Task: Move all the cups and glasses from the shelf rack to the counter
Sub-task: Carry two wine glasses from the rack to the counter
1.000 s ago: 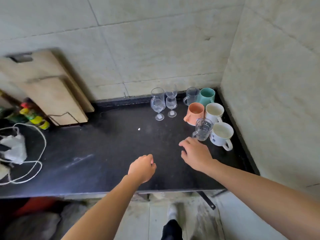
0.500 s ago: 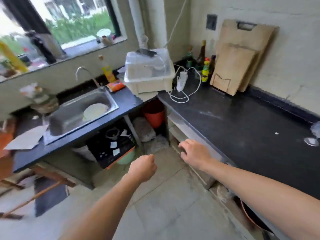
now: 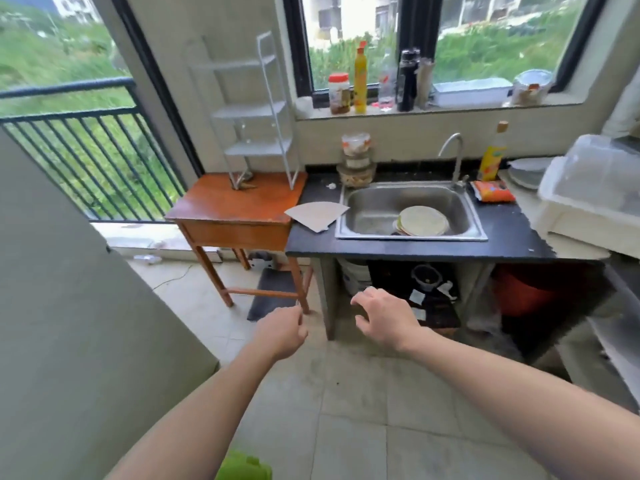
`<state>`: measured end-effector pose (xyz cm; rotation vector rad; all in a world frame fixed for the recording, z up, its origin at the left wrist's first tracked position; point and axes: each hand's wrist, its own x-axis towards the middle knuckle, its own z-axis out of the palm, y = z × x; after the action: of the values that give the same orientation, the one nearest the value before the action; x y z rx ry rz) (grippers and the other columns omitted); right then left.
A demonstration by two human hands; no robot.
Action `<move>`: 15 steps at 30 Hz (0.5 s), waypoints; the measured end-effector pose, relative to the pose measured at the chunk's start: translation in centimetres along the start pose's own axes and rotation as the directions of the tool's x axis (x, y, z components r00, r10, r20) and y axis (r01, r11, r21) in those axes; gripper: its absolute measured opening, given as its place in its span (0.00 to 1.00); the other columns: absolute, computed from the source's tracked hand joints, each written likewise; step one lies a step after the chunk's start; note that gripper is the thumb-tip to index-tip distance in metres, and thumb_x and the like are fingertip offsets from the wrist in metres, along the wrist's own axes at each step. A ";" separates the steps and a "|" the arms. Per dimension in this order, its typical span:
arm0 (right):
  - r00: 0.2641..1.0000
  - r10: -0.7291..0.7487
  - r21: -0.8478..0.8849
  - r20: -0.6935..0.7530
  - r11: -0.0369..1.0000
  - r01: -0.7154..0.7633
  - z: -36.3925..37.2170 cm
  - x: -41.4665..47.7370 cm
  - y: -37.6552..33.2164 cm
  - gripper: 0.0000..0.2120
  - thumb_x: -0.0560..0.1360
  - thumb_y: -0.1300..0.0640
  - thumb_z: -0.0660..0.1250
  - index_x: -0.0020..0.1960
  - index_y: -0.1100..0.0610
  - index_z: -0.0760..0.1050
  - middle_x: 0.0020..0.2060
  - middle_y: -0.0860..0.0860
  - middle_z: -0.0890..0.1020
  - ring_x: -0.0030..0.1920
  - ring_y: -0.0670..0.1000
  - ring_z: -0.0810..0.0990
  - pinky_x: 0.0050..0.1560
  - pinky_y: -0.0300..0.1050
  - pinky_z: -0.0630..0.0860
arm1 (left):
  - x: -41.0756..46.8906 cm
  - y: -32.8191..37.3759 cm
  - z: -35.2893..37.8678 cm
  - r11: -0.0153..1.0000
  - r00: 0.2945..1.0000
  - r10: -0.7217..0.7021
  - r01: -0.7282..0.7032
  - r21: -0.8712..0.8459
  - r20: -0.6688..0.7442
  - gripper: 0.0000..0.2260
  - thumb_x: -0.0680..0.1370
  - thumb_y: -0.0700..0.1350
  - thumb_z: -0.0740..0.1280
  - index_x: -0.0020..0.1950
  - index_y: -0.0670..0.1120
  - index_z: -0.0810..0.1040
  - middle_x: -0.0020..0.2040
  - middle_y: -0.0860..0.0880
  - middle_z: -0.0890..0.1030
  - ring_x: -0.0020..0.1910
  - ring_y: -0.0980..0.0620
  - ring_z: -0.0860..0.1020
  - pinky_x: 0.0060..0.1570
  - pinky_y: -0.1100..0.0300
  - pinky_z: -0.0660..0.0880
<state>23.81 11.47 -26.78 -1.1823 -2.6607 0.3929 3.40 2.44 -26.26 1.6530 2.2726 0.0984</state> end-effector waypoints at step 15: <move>0.933 -0.358 0.052 0.022 0.933 0.357 2.3 29.9 -9.6 0.14 0.77 0.51 0.63 0.61 0.52 0.75 0.54 0.51 0.79 0.53 0.54 0.78 0.49 0.51 0.79 | 13.3 -15.8 -11.4 0.925 0.914 -0.377 0.362 -0.117 -0.149 0.04 0.77 0.47 0.59 0.47 0.50 0.73 0.44 0.50 0.77 0.41 0.51 0.74 0.32 0.60 0.65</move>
<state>-3.25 27.30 -23.56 -0.6581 -2.7965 0.4077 -18.12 11.29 -22.38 1.1826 2.6261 0.2520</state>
